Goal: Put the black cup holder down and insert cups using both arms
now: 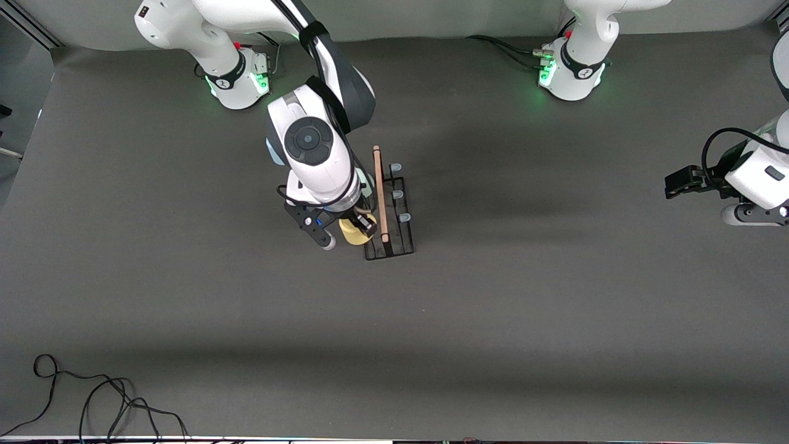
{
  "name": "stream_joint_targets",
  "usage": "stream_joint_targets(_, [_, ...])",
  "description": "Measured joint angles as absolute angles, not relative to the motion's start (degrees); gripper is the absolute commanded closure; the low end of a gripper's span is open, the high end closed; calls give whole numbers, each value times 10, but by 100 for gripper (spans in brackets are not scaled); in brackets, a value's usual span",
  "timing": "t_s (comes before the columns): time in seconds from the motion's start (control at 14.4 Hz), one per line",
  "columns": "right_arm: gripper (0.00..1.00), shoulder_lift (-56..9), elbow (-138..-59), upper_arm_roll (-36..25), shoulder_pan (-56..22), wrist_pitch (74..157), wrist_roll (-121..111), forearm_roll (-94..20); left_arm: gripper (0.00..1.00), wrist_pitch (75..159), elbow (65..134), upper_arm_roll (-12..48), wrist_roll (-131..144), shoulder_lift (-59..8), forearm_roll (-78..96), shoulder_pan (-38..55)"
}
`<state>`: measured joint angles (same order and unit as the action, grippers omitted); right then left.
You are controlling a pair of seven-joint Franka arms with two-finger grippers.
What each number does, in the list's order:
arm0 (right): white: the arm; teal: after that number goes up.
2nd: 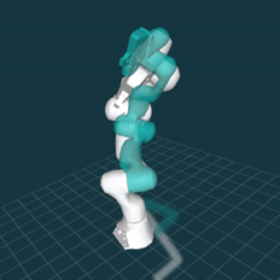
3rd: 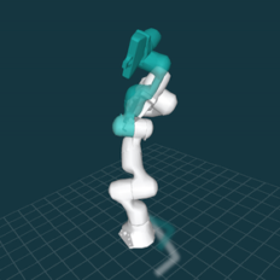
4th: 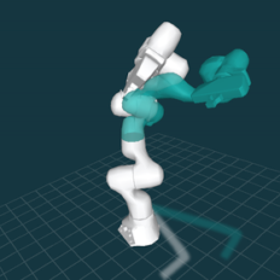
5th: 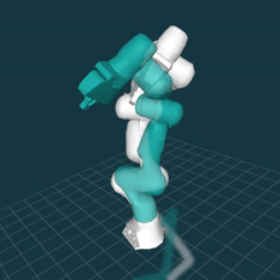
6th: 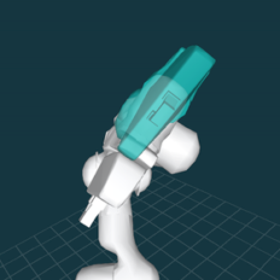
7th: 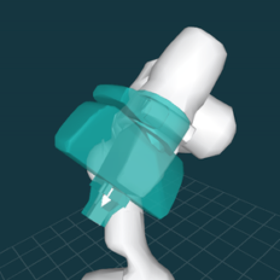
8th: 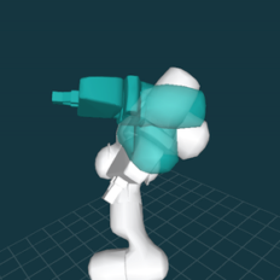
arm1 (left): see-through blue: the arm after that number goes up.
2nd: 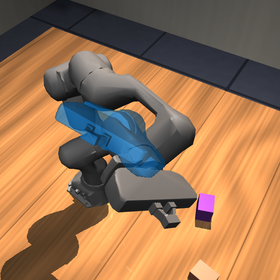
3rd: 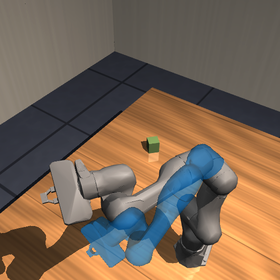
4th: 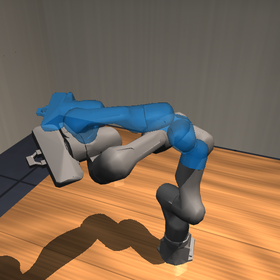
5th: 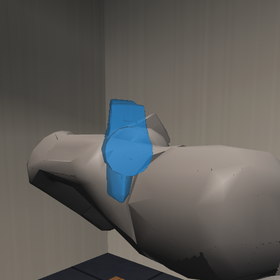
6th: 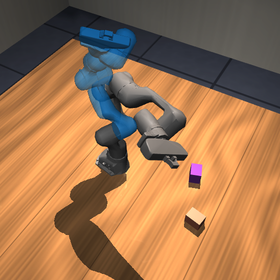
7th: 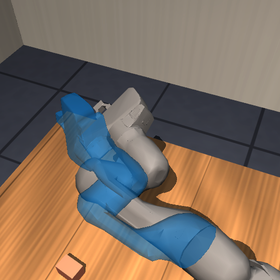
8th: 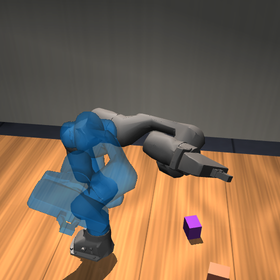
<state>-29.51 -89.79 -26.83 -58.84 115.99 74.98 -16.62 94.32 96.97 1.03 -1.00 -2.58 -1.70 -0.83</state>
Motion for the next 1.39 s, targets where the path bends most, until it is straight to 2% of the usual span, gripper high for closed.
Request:
stream_joint_targets(0.28, [100,-299,-938,-268,-599,1207,750,-166,0,943,970,10,-10,-26,-17,-8])
stream_joint_targets(0.35, [93,-303,-940,-268,-601,1213,750,-167,0,943,970,10,-10,-26,-17,-8])
stream_joint_targets(0.42, [40,-308,-941,-268,-604,1218,752,-168,0,943,970,10,-10,-26,-17,-8])
stream_joint_targets(0.49, [2,-313,-943,-268,-607,1226,757,-168,0,943,970,10,-10,-26,-17,-8])
stream_joint_targets(0.76, [0,-330,-942,-271,-611,1241,764,-168,0,943,970,10,-10,-26,-17,-8])
stream_joint_targets(0.9, [0,-325,-923,-280,-609,1219,764,-168,0,943,970,10,-10,-26,-17,-8])
stream_joint_targets(1.25, [0,-281,-799,-316,-607,1018,763,-168,0,943,970,10,-10,-26,-17,-8])
stream_joint_targets(1.39, [0,-256,-769,-327,-607,965,752,-168,0,943,970,10,-10,-26,-17,-8])
